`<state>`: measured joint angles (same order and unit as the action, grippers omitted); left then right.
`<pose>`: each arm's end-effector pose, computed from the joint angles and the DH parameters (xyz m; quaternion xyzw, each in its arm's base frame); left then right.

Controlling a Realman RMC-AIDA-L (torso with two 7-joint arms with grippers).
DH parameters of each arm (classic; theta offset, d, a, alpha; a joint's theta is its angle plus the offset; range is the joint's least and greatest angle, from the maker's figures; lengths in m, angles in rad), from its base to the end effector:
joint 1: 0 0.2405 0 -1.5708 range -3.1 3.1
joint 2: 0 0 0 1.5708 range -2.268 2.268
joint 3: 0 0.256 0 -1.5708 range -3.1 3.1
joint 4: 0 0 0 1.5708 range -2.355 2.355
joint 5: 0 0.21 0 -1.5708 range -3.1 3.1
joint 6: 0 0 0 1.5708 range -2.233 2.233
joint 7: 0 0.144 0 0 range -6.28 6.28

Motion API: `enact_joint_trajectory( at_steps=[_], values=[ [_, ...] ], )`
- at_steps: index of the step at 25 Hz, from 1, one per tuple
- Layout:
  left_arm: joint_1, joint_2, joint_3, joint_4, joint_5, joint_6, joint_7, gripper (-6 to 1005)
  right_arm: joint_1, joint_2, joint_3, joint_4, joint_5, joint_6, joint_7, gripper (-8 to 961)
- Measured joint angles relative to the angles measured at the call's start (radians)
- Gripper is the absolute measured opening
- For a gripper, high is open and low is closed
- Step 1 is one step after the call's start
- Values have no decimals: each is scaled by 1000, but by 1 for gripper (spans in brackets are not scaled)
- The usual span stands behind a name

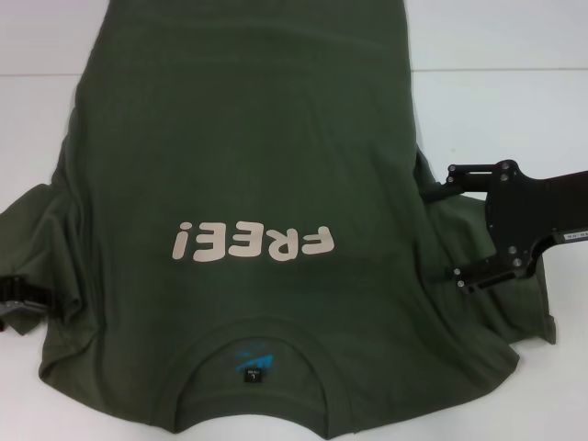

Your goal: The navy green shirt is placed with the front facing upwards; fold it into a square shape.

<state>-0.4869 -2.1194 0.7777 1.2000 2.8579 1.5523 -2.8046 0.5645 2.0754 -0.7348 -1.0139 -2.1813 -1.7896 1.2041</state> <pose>-0.3219 0.3205 0.0656 -0.6635 -0.6922 0.0940 0.2681 0.2265 0.3312 0.0413 -0.9881 -0.0375 0.1197 0.0893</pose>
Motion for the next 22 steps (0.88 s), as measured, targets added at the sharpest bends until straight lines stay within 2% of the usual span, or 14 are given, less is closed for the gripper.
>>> enact_joint_trajectory(
  at_steps=[6, 12, 22],
  values=[
    [3, 3, 35, 6, 0, 1, 7, 744, -3, 3, 6, 1, 1, 1, 0, 944],
    [4, 8, 60, 0, 0, 10, 4, 546, -4, 4, 8, 3, 3, 1, 0, 945],
    [4, 3, 59, 0, 0, 21, 29, 309, -2, 8, 9, 3, 7, 1, 0, 945]
  ],
)
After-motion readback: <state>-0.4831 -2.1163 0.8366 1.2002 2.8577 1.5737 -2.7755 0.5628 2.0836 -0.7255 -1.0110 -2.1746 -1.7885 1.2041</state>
